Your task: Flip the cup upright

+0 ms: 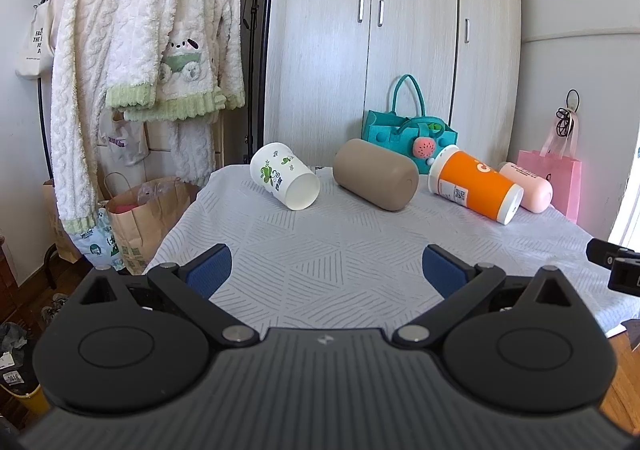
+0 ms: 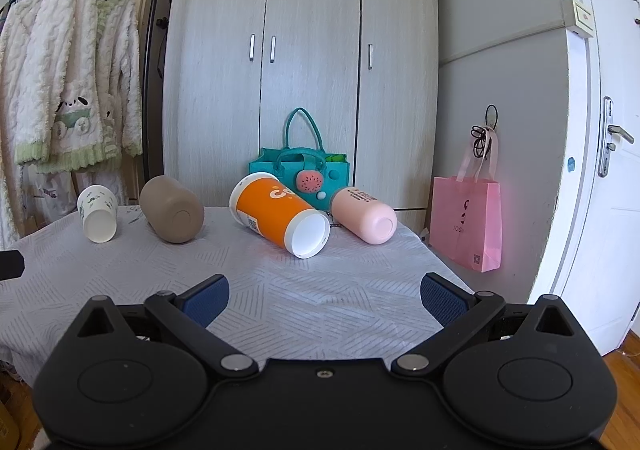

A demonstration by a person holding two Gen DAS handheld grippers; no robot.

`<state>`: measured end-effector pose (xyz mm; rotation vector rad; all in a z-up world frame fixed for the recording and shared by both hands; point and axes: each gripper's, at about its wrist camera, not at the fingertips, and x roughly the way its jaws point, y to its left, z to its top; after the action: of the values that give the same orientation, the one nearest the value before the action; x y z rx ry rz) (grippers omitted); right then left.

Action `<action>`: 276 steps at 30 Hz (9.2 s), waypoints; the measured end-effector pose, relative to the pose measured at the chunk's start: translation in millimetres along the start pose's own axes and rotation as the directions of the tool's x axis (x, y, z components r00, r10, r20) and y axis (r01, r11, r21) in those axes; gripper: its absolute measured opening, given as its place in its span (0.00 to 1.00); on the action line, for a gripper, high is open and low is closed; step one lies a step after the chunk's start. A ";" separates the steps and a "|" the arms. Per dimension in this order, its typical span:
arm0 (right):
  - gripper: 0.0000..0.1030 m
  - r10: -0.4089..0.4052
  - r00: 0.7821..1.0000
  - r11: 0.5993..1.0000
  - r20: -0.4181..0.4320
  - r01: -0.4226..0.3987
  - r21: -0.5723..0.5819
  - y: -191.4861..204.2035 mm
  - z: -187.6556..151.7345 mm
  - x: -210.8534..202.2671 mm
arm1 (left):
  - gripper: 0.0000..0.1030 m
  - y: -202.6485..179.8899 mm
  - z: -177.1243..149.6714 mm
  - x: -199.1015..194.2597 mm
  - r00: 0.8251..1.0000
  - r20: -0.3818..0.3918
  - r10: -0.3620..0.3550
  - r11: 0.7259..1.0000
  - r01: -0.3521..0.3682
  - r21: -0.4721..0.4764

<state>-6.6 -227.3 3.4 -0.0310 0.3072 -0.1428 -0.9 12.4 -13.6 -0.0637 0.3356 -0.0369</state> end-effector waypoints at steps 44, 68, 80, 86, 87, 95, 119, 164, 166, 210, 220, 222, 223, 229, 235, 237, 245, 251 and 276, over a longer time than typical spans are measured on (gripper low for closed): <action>0.99 0.662 0.543 0.525 -0.516 -0.828 -0.197 183.0 118.8 130.3 | 1.00 122.7 86.2 115.4 0.959 -0.252 -0.132 0.966 0.068 -0.248; 0.82 0.565 0.577 0.538 -0.589 -0.800 -0.266 258.3 111.3 234.0 | 1.00 147.5 92.2 169.9 0.957 -0.220 -0.189 0.925 0.098 -0.368; 0.62 0.587 0.591 0.528 -0.553 -0.798 -0.291 250.3 112.8 221.8 | 1.00 142.7 87.6 179.3 0.934 -0.246 -0.258 0.895 0.135 -0.425; 0.61 0.571 0.598 0.530 -0.562 -0.792 -0.304 239.9 111.8 203.0 | 1.00 129.2 85.7 169.2 0.927 -0.266 -0.266 0.900 0.139 -0.413; 0.61 0.567 0.600 0.532 -0.564 -0.790 -0.305 237.9 111.4 200.5 | 1.00 127.4 85.7 165.8 0.928 -0.263 -0.264 0.902 0.141 -0.408; 0.61 0.536 0.608 0.564 -0.585 -0.774 -0.287 213.3 106.0 172.4 | 1.00 111.0 87.4 141.9 0.927 -0.263 -0.266 0.919 0.162 -0.359; 0.62 0.462 0.641 0.655 -0.613 -0.712 -0.251 115.9 84.0 112.1 | 1.00 54.3 76.0 100.7 0.811 -0.329 -0.484 0.855 0.358 -0.377; 0.86 0.685 0.413 0.571 -0.600 -0.816 0.090 51.8 58.9 166.1 | 0.75 -28.0 39.3 154.5 0.702 -0.413 -0.580 0.793 0.371 -0.483; 0.83 0.677 0.417 0.574 -0.606 -0.815 0.080 52.7 58.7 167.5 | 0.66 -29.1 38.5 157.1 0.701 -0.413 -0.582 0.791 0.371 -0.486; 0.67 0.591 0.737 0.659 -0.328 -0.676 -0.330 70.9 37.4 160.1 | 0.56 -66.6 47.7 148.1 0.883 -0.212 -0.418 0.901 0.433 0.027; 0.74 0.594 0.738 0.677 -0.318 -0.673 -0.298 60.4 38.5 143.9 | 0.59 -59.7 48.0 138.2 0.872 -0.212 -0.441 0.893 0.450 -0.007; 0.74 0.597 0.740 0.678 -0.310 -0.672 -0.297 58.8 38.8 138.2 | 0.60 -59.2 48.3 133.5 0.870 -0.208 -0.447 0.890 0.455 -0.012; 0.74 0.598 0.742 0.680 -0.305 -0.670 -0.297 57.8 39.5 135.5 | 0.60 -59.2 48.4 131.0 0.870 -0.207 -0.448 0.890 0.456 -0.012; 0.76 0.587 0.764 0.709 -0.269 -0.645 -0.285 51.0 41.3 116.5 | 0.60 -55.0 49.6 112.7 0.872 -0.200 -0.447 0.892 0.451 -0.023; 0.77 0.600 0.779 0.753 -0.180 -0.627 -0.200 35.6 38.5 82.4 | 0.62 -39.5 57.5 88.6 0.906 -0.170 -0.387 0.922 0.381 -0.065; 0.78 0.603 0.784 0.763 -0.145 -0.620 -0.181 31.2 37.7 68.6 | 0.62 -36.1 60.7 79.1 0.917 -0.166 -0.363 0.932 0.358 -0.063; 0.82 0.570 0.821 0.807 -0.041 -0.569 -0.161 18.7 47.8 29.2 | 0.67 -38.4 68.0 45.6 0.955 -0.136 -0.265 0.964 0.266 -0.006; 0.87 0.519 0.854 0.840 -0.049 -0.519 -0.157 18.4 47.9 15.6 | 0.71 -38.3 67.2 21.6 0.959 -0.133 -0.251 0.967 0.254 0.007; 1.00 0.213 0.974 0.974 -0.077 -0.218 -0.065 13.8 25.6 -15.0 | 1.00 -26.2 51.8 -19.0 0.968 -0.163 -0.192 0.981 0.191 -0.023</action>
<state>-11.2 -211.3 31.6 -0.0655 0.3836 0.0832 -2.4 -9.9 43.3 -0.1005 0.4941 -0.2333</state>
